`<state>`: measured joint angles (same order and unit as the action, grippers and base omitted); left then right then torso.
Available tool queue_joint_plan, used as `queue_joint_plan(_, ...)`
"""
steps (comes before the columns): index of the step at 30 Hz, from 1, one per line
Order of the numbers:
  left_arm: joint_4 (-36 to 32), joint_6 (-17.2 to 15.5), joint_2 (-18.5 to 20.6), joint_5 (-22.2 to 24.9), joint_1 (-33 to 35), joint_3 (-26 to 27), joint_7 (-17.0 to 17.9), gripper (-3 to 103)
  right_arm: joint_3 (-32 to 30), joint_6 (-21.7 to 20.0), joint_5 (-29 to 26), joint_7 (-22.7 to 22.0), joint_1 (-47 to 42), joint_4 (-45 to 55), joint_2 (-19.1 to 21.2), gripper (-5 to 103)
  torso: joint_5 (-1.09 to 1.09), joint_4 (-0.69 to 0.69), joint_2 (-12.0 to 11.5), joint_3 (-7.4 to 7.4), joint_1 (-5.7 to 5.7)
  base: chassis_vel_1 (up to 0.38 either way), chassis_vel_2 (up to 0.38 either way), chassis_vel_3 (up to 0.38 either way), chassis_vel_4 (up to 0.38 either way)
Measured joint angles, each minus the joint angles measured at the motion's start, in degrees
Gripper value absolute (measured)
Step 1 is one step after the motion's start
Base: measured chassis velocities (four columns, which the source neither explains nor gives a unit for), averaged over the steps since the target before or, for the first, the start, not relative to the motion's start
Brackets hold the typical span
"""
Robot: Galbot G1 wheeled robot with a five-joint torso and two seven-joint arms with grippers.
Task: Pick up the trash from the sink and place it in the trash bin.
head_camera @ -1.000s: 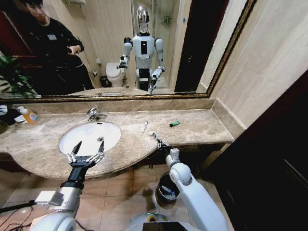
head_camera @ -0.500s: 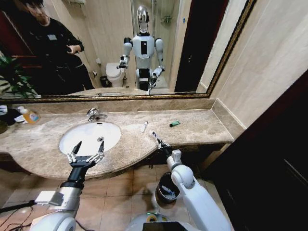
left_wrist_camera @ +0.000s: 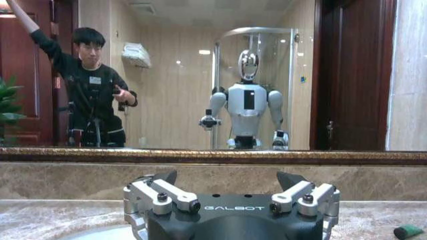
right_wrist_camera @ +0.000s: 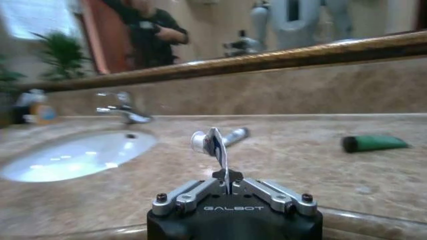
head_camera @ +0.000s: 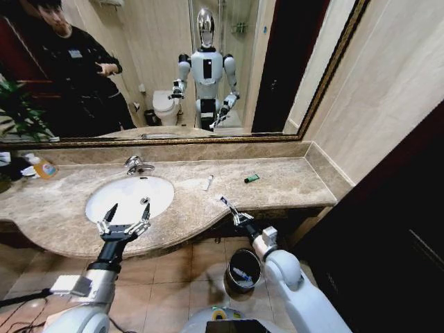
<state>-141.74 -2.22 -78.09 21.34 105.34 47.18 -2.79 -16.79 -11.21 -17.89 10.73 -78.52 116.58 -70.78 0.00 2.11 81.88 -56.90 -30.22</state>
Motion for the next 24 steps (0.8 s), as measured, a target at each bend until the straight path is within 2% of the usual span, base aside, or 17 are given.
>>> queue_joint_plan(2, 0.0, 0.0, 0.0, 0.0, 0.0, 0.0, 0.0, 100, -2.6, 3.8, -0.5, 8.1, -0.9, -1.7, 0.2, 0, 0.01, 0.00, 0.0, 0.00, 0.00, 0.000, 0.000, 0.000, 0.000)
queue_joint_plan(3, 0.0, 0.0, 0.0, 0.0, 0.0, 0.0, 0.0, 100, -2.6, 3.8, -0.5, 8.1, -0.9, -1.7, 0.2, 0, 0.01, 0.00, 0.0, 0.00, 0.00, 0.000, 0.000, 0.000, 0.000)
queue_joint_plan(4, 0.0, 0.0, 0.0, 0.0, 0.0, 0.0, 0.0, 100, -3.9, 5.0, -0.7, 10.9, -1.1, -2.5, 0.1, 0, 0.01, 0.00, 0.0, 0.00, 0.00, 0.000, 0.000, 0.000, 0.000)
queue_joint_plan(5, 0.0, 0.0, 0.0, 0.0, 0.0, 0.0, 0.0, 100, -3.9, 5.0, -0.7, 10.9, -1.1, -2.5, 0.1, 0, 0.01, 0.00, 0.0, 0.00, 0.00, 0.000, 0.000, 0.000, 0.000)
queue_joint_plan(6, 0.0, 0.0, 0.0, 0.0, 0.0, 0.0, 0.0, 100, -5.6, 6.3, -1.1, 13.6, -1.5, -4.1, -0.4, 0, 0.00, 0.00, 0.0, 0.00, 0.00, 0.000, 0.000, 0.000, 0.000)
queue_joint_plan(11, 0.0, 0.0, 0.0, 0.0, 0.0, 0.0, 0.0, 100, -9.4, 8.8, -2.1, 19.0, -1.7, -9.4, -1.7, 0, 0.00, 0.01, 0.0, 0.00, 0.00, 0.000, 0.000, 0.000, 0.000)
queue_joint_plan(13, 0.0, 0.0, 0.0, 0.0, 0.0, 0.0, 0.0, 100, -12.4, 10.4, -2.1, 24.9, -1.9, -13.4, -2.2, 0, 0.01, 0.00, 0.0, 0.00, 0.00, 0.000, 0.000, 0.000, 0.000)
queue_joint_plan(14, 0.0, 0.0, 0.0, 0.0, 0.0, 0.0, 0.0, 100, -12.4, 10.4, -2.1, 24.9, -1.9, -13.4, -2.2, 0, 0.01, 0.00, 0.0, 0.00, 0.00, 0.000, 0.000, 0.000, 0.000)
queue_joint_plan(17, 0.0, 0.0, 0.0, 0.0, 0.0, 0.0, 0.0, 100, -14.7, 11.2, -4.0, 28.5, -3.0, -16.1, -1.8, 0, 0.01, 0.00, 0.0, 0.00, 0.00, 0.000, 0.000, 0.000, 0.000)
queue_joint_plan(21, 0.0, 0.0, 0.0, 0.0, 0.0, 0.0, 0.0, 100, -16.3, 11.6, -6.3, 30.2, -3.9, -17.6, -1.3, 0, 0.01, 0.00, 0.0, 0.00, 0.00, 0.000, 0.000, 0.000, 0.000)
queue_joint_plan(24, 0.0, 0.0, 0.0, 0.0, 0.0, 0.0, 0.0, 100, -17.1, 11.9, -5.6, 31.2, -3.9, -19.6, -1.2, 0, 0.01, 0.00, 0.0, 0.00, 0.00, 0.000, 0.000, 0.000, 0.000)
